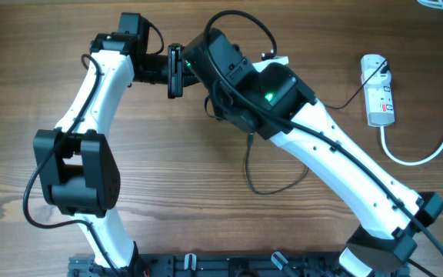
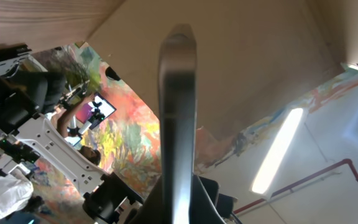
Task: Plug charger to phone and switch on socket
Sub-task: 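Rotate the phone with both grippers, bottom port facing down, then release the phone with the right gripper and move it over the cable plug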
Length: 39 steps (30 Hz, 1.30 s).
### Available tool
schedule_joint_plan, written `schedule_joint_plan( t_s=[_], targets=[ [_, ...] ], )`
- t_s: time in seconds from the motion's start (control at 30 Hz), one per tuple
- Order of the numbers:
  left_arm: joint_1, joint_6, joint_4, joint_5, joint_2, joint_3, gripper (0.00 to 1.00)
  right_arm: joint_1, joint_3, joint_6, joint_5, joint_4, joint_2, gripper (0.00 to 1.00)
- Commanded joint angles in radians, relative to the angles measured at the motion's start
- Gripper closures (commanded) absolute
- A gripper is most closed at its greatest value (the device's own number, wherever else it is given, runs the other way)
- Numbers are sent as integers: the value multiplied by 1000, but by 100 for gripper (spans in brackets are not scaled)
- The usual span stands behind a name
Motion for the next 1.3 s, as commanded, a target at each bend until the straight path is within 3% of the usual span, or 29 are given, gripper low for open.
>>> schedule_joint_plan(
  t_s=[0.0,0.03,0.1,0.23,0.33,0.47,0.63,0.8,0.97,1.2,1.27],
  targets=[
    [-1,2,52,-6,-28,1,96,4,23,-248,74,3,-92,6],
    [1,2,71,-25,-28,1,96,2,23,-299,80,6,-106,1],
    [7,32,125,-97,-28,1,96,-11,23,-491,97,4,-150,0],
    [19,203,153,-192,-28,1,96,-61,22,-851,79,-40,-218,0],
    [27,322,152,-278,-28,1,96,-123,22,-1110,-23,-102,-242,0],
    [27,366,132,-478,-28,1,96,-206,18,-1324,-210,-217,-223,0],
    [27,365,41,-795,-28,1,96,-237,-71,-1316,-214,-269,-185,0],
    [32,369,-2,-853,-28,1,96,-237,-225,-1317,-235,-208,-150,0],
    [60,369,-25,-1081,-28,1,96,-237,-467,-1322,-360,28,-147,0],
    [99,411,-42,-1149,-28,1,96,-237,-701,-1314,-356,220,-147,0],
    [106,410,-44,-1204,-28,1,96,-237,-747,-1287,-356,252,-147,6]
  ],
)
